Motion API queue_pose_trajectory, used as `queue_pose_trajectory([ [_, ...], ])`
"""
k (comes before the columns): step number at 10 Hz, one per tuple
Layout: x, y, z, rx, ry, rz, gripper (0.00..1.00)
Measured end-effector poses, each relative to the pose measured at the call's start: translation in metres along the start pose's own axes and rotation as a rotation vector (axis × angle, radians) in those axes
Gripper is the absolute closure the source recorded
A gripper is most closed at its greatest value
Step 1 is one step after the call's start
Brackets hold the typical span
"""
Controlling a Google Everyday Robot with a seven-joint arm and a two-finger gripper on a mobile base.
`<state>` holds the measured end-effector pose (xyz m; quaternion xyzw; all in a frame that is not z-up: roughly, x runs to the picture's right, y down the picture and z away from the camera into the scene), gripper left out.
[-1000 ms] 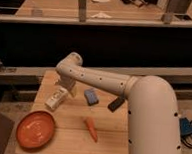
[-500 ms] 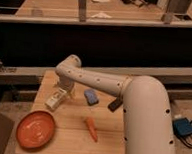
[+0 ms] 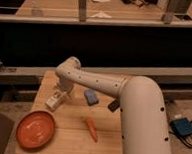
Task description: Place the bottle in the ceramic bowl
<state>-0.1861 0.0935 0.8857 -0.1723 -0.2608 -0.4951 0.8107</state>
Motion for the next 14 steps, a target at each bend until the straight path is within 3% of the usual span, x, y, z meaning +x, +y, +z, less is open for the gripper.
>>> queue_pose_trajectory([
  [14,-0.001,-0.012,0.024,-0.007,-0.016,-0.038,0.20],
])
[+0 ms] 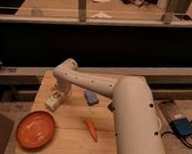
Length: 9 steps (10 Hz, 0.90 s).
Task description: Place the bottle in the ceramic bowl
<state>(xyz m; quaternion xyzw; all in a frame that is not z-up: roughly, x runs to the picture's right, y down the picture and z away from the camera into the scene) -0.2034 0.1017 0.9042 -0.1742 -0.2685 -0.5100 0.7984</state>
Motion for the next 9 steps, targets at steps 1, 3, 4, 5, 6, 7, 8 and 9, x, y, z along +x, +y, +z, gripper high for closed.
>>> queue_pose_trajectory([
  [1,0.0010,-0.0011,0.0015,-0.001,0.003,-0.002,0.20],
  [3,0.0017,-0.0040,0.0045,0.000,0.005,-0.004,0.20],
  [4,0.0019,-0.0045,0.0057,0.000,0.006,-0.005,0.20],
  [5,0.0023,-0.0051,0.0064,0.000,0.007,-0.006,0.20],
  [6,0.0026,-0.0055,0.0068,0.001,0.009,-0.007,0.20],
  [7,0.0028,-0.0060,0.0081,0.001,0.011,-0.009,0.20],
  [8,0.0031,-0.0069,0.0085,0.002,0.012,-0.009,0.20],
  [9,0.0031,-0.0072,0.0091,0.002,0.012,-0.010,0.20],
])
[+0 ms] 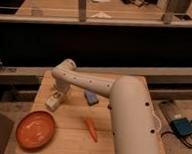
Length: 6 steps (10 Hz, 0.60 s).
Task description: Place the bottle in the ceramic bowl
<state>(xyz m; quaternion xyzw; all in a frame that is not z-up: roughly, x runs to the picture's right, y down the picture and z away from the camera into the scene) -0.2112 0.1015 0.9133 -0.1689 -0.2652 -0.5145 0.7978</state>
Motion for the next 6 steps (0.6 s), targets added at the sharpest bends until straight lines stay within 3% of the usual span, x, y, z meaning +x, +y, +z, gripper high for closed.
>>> queue_pose_trajectory([
  [6,0.0010,-0.0039,0.0040,0.003,0.008,-0.001,0.20],
])
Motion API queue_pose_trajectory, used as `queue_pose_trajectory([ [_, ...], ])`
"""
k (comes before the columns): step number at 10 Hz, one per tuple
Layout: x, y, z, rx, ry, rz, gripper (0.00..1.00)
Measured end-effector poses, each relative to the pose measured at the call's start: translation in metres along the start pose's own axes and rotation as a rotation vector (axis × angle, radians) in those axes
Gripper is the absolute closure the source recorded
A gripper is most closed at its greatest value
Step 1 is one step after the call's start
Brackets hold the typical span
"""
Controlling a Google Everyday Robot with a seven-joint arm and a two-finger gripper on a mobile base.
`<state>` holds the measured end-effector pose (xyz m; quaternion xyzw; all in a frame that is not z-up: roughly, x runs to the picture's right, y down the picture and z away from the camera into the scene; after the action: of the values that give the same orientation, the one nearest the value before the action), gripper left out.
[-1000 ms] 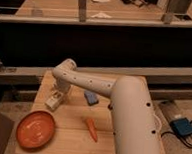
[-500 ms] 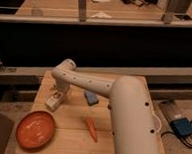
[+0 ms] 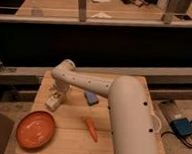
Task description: Place the bottle in the ceramic bowl
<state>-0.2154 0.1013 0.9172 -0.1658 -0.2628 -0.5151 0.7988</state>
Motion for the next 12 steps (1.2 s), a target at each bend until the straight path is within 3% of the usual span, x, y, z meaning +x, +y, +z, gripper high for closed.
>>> queue_pose_trajectory([
  [2,0.0007,-0.0008,0.0013,-0.001,0.003,0.000,0.25],
  [5,0.0022,-0.0025,0.0038,0.000,0.009,-0.001,0.21],
  [8,0.0035,-0.0042,0.0053,0.000,0.016,0.000,0.30],
  [10,0.0042,-0.0052,0.0063,0.000,0.017,0.001,0.22],
  [12,0.0049,-0.0064,0.0071,-0.001,0.018,0.000,0.22],
])
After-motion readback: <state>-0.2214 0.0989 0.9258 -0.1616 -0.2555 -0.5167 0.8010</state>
